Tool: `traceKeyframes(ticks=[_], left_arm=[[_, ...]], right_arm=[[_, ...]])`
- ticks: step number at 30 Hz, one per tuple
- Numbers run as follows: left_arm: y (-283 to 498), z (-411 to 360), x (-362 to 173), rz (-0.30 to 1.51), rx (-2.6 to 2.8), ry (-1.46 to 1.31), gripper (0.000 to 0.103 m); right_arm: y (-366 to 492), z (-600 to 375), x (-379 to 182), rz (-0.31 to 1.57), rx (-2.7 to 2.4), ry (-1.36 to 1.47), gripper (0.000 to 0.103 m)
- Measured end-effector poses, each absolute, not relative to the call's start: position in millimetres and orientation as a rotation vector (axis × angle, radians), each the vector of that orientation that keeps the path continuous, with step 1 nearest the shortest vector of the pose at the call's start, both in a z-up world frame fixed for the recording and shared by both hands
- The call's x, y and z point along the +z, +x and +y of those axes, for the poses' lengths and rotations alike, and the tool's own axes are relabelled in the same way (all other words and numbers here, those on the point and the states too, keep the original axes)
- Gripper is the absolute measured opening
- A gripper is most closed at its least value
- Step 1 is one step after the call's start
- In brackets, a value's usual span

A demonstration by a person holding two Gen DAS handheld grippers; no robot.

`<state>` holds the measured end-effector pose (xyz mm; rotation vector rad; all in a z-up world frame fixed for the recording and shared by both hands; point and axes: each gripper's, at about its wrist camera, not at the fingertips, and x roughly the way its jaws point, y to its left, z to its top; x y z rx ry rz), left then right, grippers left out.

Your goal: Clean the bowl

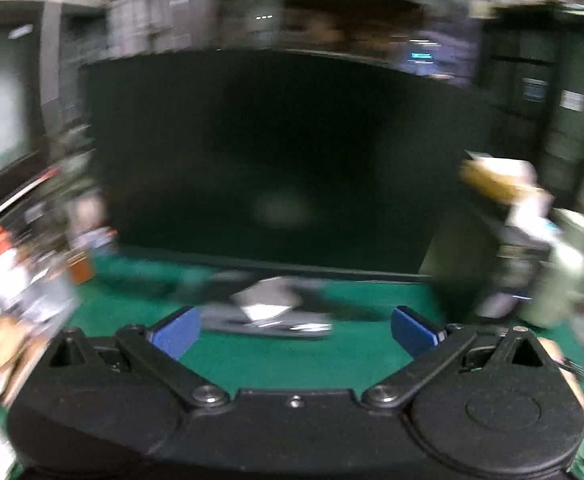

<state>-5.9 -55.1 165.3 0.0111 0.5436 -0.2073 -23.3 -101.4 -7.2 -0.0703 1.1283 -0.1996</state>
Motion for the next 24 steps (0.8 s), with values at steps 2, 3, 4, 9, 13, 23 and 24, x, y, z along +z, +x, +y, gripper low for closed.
traceKeyframes(ticks=[2, 3, 4, 9, 13, 23, 24], left_arm=[[-15, -80, 169, 0.497, -0.297, 0.098, 0.102], [-16, -85, 169, 0.493, -0.312, 0.126, 0.102], [-16, -87, 169, 0.491, -0.323, 0.147, 0.102], [-22, -114, 155, 0.505, -0.350, 0.256, 0.102], [-14, -124, 135, 0.524, -0.330, 0.335, 0.102], [-13, -127, 107, 0.513, -0.274, 0.460, 0.102], [-12, -126, 105, 0.515, -0.260, 0.451, 0.102]], right_arm=[[-24, -92, -7, 1.157, -0.183, -0.119, 0.103], [-24, -88, -7, 1.171, -0.176, -0.142, 0.103], [-21, -86, -9, 1.196, -0.172, -0.143, 0.103], [-17, -75, -8, 1.226, -0.139, -0.170, 0.103], [-19, -70, -17, 1.290, -0.058, -0.158, 0.103], [-23, -55, -36, 1.397, 0.003, -0.143, 0.103], [-23, -52, -37, 1.405, 0.008, -0.151, 0.103]])
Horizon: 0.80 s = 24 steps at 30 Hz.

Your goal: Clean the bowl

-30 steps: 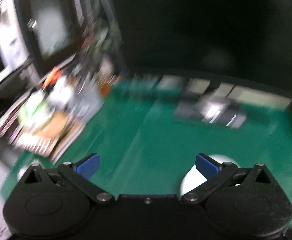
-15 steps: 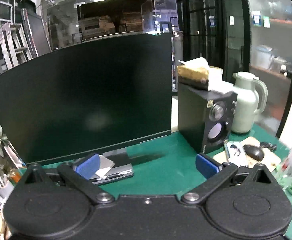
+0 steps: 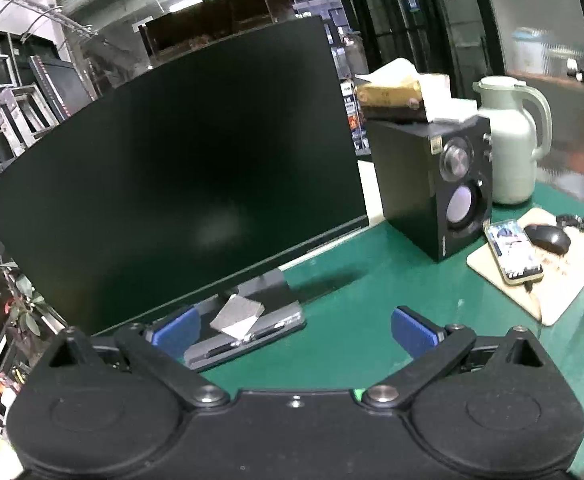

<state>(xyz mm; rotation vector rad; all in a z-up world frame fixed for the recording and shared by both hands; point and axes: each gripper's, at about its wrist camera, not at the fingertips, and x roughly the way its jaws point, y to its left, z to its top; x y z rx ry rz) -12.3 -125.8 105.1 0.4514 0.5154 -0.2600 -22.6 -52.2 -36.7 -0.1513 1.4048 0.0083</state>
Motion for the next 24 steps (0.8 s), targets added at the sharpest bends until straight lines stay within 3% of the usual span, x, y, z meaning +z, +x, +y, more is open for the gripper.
traceKeyframes(ticks=[24], left_arm=[[-31, -117, 84, 0.512, -0.300, 0.432, 0.102]], right_arm=[[-23, -51, -41, 1.430, -0.036, -0.153, 0.103]])
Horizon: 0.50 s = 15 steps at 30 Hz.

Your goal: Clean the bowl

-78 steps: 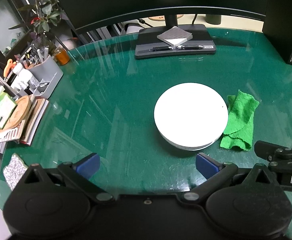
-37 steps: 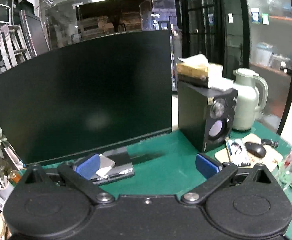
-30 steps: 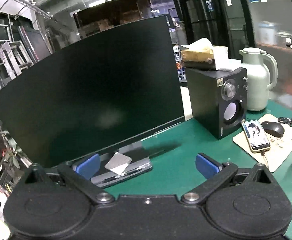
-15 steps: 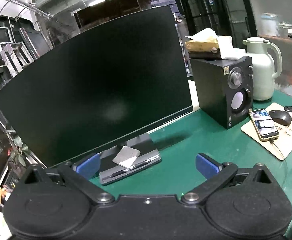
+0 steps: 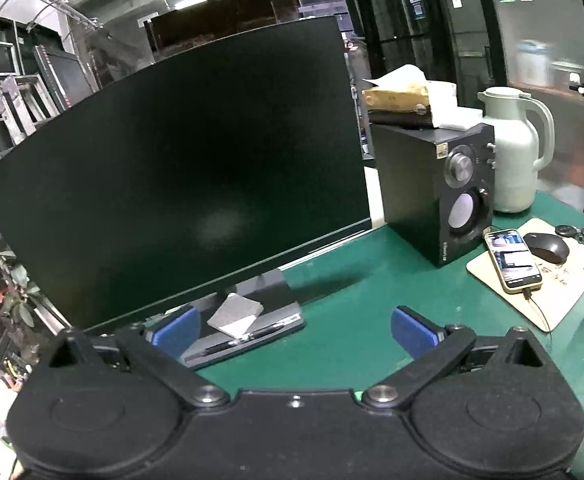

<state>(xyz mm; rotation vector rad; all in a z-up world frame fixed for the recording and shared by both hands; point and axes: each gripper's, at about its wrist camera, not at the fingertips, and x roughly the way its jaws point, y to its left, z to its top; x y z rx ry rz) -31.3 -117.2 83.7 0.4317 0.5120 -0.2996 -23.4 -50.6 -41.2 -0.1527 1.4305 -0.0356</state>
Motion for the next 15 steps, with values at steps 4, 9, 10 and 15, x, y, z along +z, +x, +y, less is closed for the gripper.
traceKeyframes(ticks=[4, 9, 10, 15], left_arm=[[-3, -105, 103, 0.500, -0.321, 0.465, 0.102], [6, -101, 95, 0.547, -0.335, 0.452, 0.102], [8, -97, 97, 0.553, -0.341, 0.437, 0.102], [19, -41, 130, 0.510, -0.212, 0.176, 0.102]], right_arm=[[-26, -55, -42, 1.440, -0.045, -0.125, 0.103], [-21, -46, -51, 1.500, 0.142, -0.027, 0.103], [-18, -42, -54, 1.518, 0.200, -0.017, 0.103], [-7, -30, -37, 1.325, 0.329, -0.053, 0.103]])
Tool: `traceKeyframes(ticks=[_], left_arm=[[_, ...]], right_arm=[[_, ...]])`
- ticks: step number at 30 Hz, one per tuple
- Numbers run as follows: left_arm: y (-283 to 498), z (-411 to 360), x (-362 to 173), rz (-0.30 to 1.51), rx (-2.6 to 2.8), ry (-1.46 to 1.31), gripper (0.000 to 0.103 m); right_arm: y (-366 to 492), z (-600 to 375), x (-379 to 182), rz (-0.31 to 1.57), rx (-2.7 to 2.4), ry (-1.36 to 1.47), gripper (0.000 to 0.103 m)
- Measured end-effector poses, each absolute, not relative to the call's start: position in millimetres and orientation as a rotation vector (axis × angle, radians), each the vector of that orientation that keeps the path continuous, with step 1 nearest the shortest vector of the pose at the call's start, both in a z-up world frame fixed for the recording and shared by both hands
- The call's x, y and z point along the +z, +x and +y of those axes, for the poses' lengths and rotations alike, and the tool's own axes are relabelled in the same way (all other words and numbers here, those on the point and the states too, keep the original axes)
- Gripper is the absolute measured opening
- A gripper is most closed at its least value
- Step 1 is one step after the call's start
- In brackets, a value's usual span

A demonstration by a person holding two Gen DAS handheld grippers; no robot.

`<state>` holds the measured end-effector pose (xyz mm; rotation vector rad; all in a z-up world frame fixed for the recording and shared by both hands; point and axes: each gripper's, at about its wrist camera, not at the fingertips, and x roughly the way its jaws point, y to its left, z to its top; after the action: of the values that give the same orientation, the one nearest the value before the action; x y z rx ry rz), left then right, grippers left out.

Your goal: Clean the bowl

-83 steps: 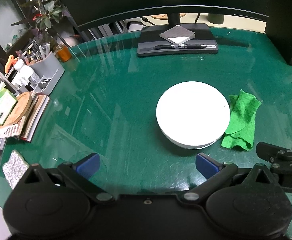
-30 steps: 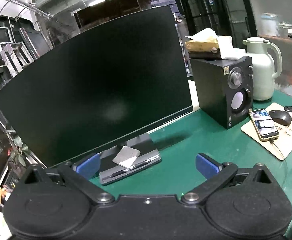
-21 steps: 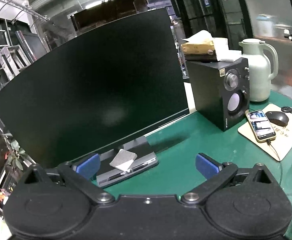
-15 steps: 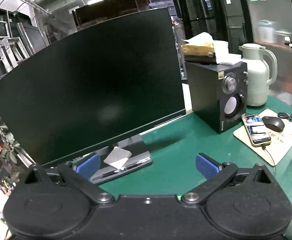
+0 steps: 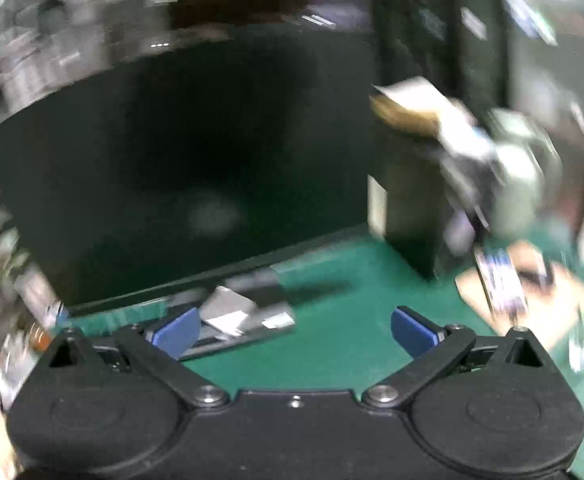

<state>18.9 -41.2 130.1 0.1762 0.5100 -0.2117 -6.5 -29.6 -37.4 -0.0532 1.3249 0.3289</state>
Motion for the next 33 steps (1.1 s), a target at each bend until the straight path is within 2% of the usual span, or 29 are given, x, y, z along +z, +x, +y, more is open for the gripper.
traceKeyframes(ticks=[1, 5, 9, 14, 21, 26, 33], left_arm=[[20, -32, 133, 0.501, -0.181, 0.161, 0.102], [10, 15, 133, 0.483, -0.041, 0.112, 0.102], [-4, 36, 124, 0.500, 0.000, 0.055, 0.102], [-19, 56, 110, 0.546, 0.030, 0.031, 0.102], [-22, 68, 98, 0.612, 0.033, 0.021, 0.102], [-24, 64, 95, 0.639, 0.020, 0.027, 0.102], [-20, 73, 102, 0.634, 0.004, -0.039, 0.102]], right_arm=[[-5, -22, -36, 1.296, 0.315, -0.100, 0.103], [-4, -1, -63, 1.381, 0.411, -0.205, 0.103], [2, -7, -80, 1.405, 0.349, -0.151, 0.103], [16, -7, -88, 1.227, 0.277, -0.201, 0.103], [43, -33, -110, 0.738, 0.277, -0.108, 0.103], [43, -41, -118, 0.649, 0.343, -0.120, 0.103], [50, -36, -132, 0.648, 0.345, -0.119, 0.103]])
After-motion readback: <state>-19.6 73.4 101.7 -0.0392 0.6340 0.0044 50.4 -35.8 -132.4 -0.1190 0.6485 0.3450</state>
